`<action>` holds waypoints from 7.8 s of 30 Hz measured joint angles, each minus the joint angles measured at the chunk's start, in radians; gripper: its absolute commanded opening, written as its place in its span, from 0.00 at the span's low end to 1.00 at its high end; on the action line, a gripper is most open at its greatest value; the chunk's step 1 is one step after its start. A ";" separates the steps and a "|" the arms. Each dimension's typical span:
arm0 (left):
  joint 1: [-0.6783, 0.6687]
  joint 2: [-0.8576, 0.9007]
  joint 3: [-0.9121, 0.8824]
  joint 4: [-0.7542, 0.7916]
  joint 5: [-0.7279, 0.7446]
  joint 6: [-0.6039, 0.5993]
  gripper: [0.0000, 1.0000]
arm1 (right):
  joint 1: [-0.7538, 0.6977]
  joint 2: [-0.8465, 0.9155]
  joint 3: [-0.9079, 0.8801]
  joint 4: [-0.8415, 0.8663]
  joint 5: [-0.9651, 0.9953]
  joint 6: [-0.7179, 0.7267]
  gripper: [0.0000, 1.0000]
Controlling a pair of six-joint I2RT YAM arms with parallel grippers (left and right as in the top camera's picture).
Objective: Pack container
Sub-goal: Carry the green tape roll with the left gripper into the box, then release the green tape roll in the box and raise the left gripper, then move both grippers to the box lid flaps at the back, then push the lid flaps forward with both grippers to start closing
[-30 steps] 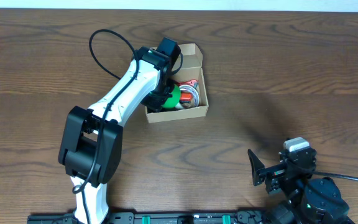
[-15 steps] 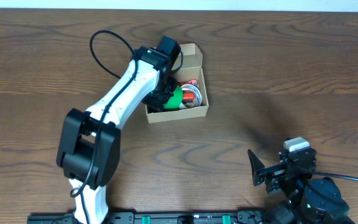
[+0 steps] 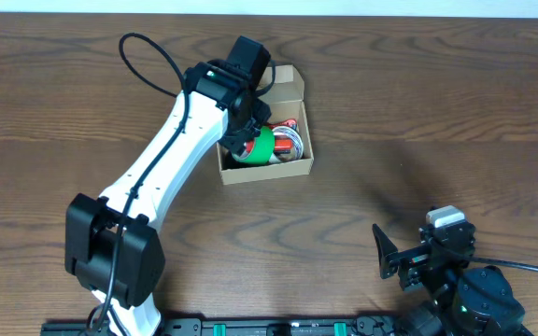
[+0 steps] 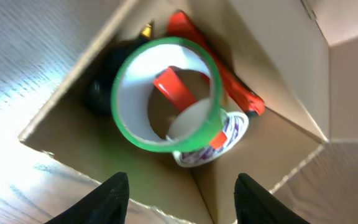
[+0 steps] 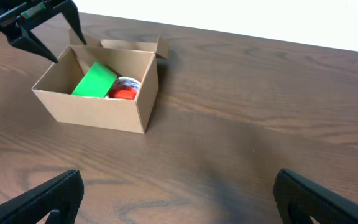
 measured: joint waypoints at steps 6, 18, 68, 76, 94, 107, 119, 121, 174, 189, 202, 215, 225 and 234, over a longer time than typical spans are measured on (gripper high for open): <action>-0.035 0.002 0.001 0.000 0.000 0.035 0.67 | 0.000 0.000 0.000 0.000 0.000 0.000 0.99; -0.042 0.113 0.002 -0.002 0.000 0.235 0.51 | 0.000 0.000 0.000 0.000 0.000 0.000 0.99; -0.042 0.029 0.003 -0.048 -0.070 0.314 0.95 | 0.000 0.000 0.000 0.000 0.000 0.000 0.99; -0.042 -0.154 0.008 -0.032 -0.145 0.309 0.96 | 0.000 0.000 0.000 0.000 0.000 0.000 0.99; -0.040 -0.407 0.011 -0.034 -0.187 0.358 0.95 | 0.000 0.000 0.000 0.000 0.000 0.000 0.99; -0.040 -0.405 0.012 -0.124 -0.187 0.361 0.96 | 0.000 0.000 0.000 0.011 0.001 0.000 0.99; -0.038 -0.405 0.012 -0.175 -0.183 0.375 0.96 | 0.000 0.005 0.000 0.188 -0.015 0.000 0.99; -0.025 -0.405 0.012 -0.175 -0.170 0.389 0.95 | 0.000 0.035 0.006 0.224 -0.024 0.000 0.99; 0.558 0.343 0.013 0.139 0.461 0.442 0.05 | -0.421 1.760 0.612 0.695 -0.579 0.314 0.01; 0.486 0.392 0.013 0.280 0.562 0.371 0.05 | -0.421 1.909 0.617 0.970 -0.739 0.527 0.01; 0.446 0.392 0.013 0.353 0.564 0.330 0.06 | -0.401 2.026 0.688 1.082 -0.824 0.621 0.01; 0.446 0.392 0.013 0.443 0.569 0.327 0.06 | -0.380 2.048 0.743 1.138 -0.840 0.537 0.01; 0.451 0.392 0.013 0.520 0.595 0.349 0.06 | -0.382 2.048 0.743 1.232 -0.884 0.365 0.01; 0.455 0.392 0.013 0.534 0.626 0.425 0.06 | -0.385 2.048 0.743 1.278 -0.965 0.273 0.01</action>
